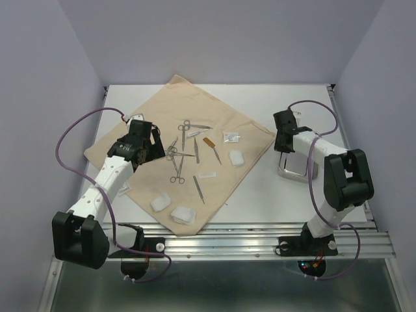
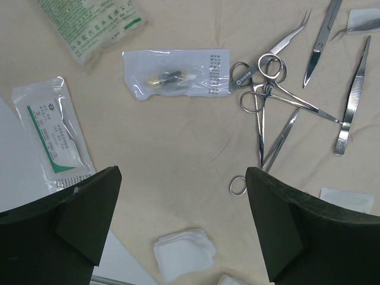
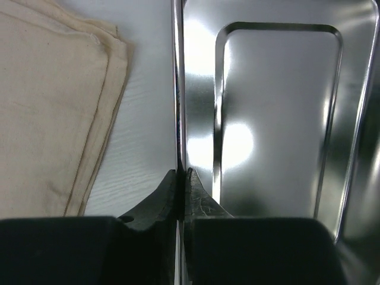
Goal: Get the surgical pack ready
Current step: Adjust the container at the center of the board.
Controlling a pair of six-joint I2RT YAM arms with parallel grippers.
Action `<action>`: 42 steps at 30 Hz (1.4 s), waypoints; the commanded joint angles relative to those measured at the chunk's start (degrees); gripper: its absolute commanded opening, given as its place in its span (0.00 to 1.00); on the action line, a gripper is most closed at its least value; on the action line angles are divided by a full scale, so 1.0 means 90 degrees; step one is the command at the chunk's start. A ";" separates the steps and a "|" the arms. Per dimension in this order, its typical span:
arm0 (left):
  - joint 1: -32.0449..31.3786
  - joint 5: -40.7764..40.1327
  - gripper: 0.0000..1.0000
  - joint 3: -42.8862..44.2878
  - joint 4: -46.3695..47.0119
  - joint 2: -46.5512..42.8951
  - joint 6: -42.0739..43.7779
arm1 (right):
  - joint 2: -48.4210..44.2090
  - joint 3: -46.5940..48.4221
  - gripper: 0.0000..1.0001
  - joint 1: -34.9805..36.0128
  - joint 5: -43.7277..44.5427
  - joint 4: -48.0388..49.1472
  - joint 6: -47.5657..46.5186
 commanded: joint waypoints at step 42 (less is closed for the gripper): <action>-0.0029 -0.0264 0.99 0.0092 -0.0181 -0.0066 -0.0287 | 0.0577 0.2408 0.65 0.2328 -0.0066 0.0020 -0.0645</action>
